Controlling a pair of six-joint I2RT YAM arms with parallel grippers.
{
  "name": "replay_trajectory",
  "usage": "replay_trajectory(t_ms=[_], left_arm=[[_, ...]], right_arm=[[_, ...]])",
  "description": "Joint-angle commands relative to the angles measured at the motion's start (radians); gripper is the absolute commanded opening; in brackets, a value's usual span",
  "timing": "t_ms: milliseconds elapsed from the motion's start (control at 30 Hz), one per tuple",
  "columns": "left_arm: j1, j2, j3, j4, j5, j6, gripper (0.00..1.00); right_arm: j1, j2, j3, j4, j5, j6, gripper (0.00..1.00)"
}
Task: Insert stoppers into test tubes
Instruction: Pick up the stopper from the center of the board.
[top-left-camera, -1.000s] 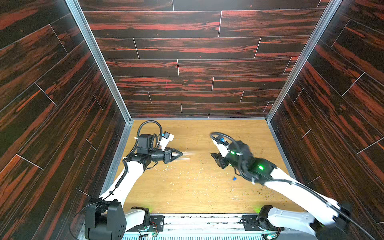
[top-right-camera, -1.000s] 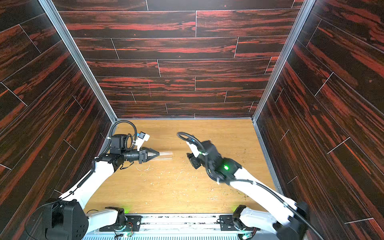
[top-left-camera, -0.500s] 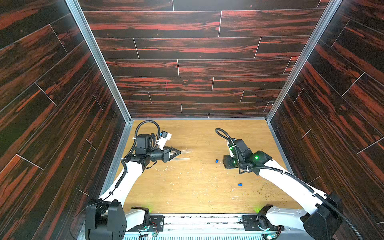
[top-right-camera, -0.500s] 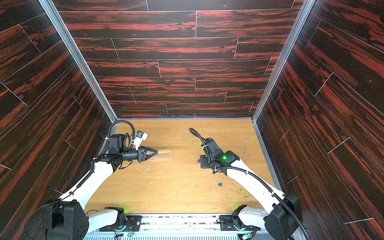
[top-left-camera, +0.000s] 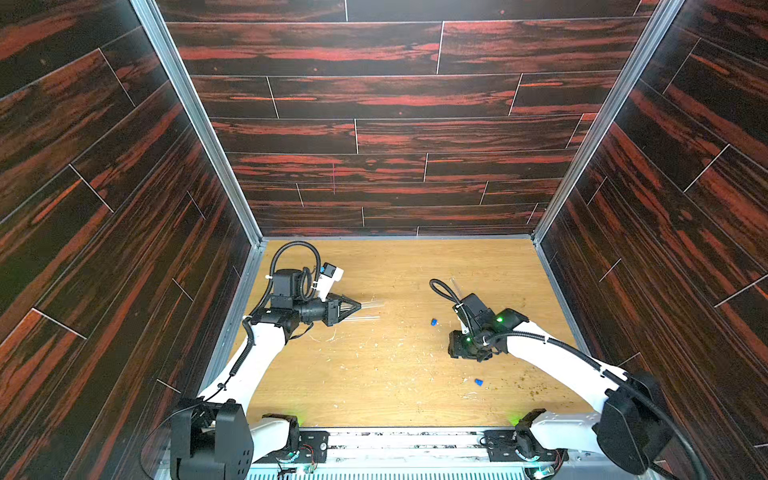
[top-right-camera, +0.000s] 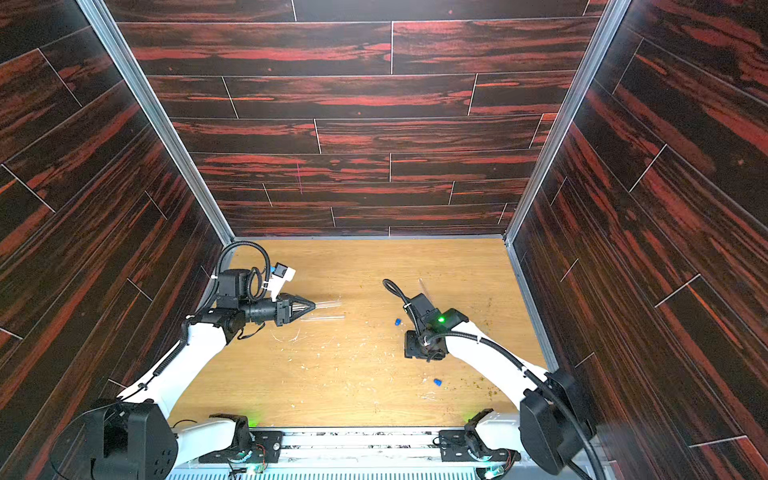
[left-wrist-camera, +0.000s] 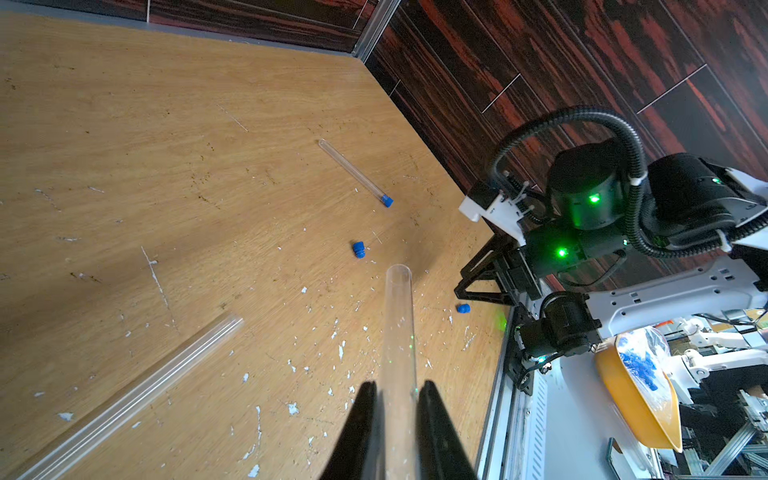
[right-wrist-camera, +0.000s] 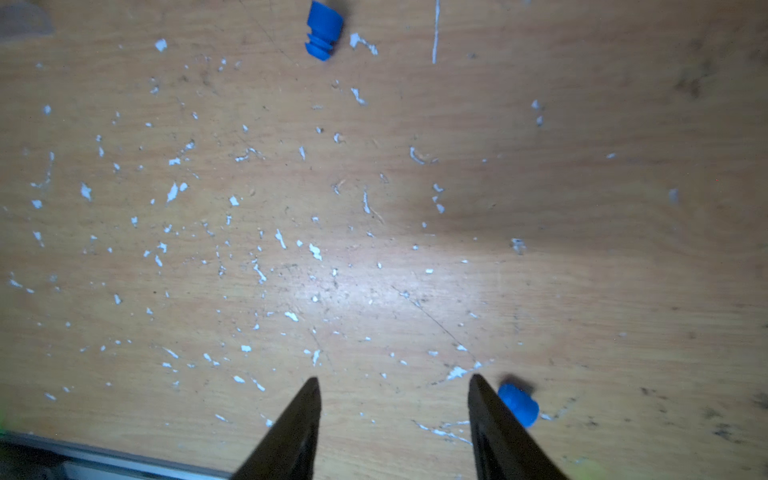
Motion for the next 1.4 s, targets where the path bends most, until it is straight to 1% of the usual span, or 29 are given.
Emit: replay_trajectory(t_ms=[0, 67, 200, 300, 400, 467, 533, 700, 800, 900, 1000, 1200, 1367], left_arm=[[0.006, -0.011, 0.01, -0.012, 0.002, 0.016, 0.0], [0.006, -0.021, 0.007, -0.017, 0.0, 0.02, 0.0], [0.007, -0.031, 0.007, -0.046, -0.002, 0.045, 0.0], [0.008, -0.034, 0.006, -0.043, -0.002, 0.045, 0.0], [0.009, -0.024, 0.007, -0.04, 0.004, 0.048, 0.0], [0.008, -0.017, 0.002, -0.016, 0.002, 0.035, 0.0], [0.009, -0.011, 0.005, -0.022, 0.002, 0.037, 0.0], [0.009, -0.012, 0.002, -0.022, 0.002, 0.04, 0.0], [0.008, -0.01, 0.008, -0.044, 0.0, 0.051, 0.0], [0.009, -0.008, 0.004, -0.028, 0.001, 0.045, 0.0], [0.009, -0.007, 0.008, -0.035, 0.001, 0.045, 0.0], [0.009, -0.008, 0.001, -0.029, 0.002, 0.043, 0.0], [0.009, -0.006, 0.002, -0.021, 0.001, 0.037, 0.0]], right_arm=[[-0.002, 0.057, 0.036, 0.046, -0.023, 0.074, 0.54], [-0.002, 0.089, 0.053, 0.086, -0.019, 0.091, 0.54], [-0.002, 0.151, 0.087, 0.082, 0.0, 0.086, 0.52], [-0.001, 0.149, 0.073, 0.043, -0.017, 0.074, 0.51], [0.012, 0.124, 0.023, -0.02, -0.034, 0.072, 0.51], [0.039, 0.093, -0.031, -0.05, -0.016, 0.11, 0.51], [0.063, 0.07, -0.074, -0.053, -0.024, 0.141, 0.52], [0.124, 0.038, -0.142, -0.05, -0.02, 0.216, 0.54], [0.182, 0.031, -0.15, -0.068, -0.004, 0.252, 0.54], [0.246, 0.038, -0.137, -0.095, 0.026, 0.283, 0.54], [0.291, 0.041, -0.137, -0.111, 0.042, 0.325, 0.54], [0.328, 0.009, -0.175, -0.096, 0.046, 0.407, 0.54], [0.335, 0.012, -0.185, -0.073, 0.044, 0.41, 0.54]])
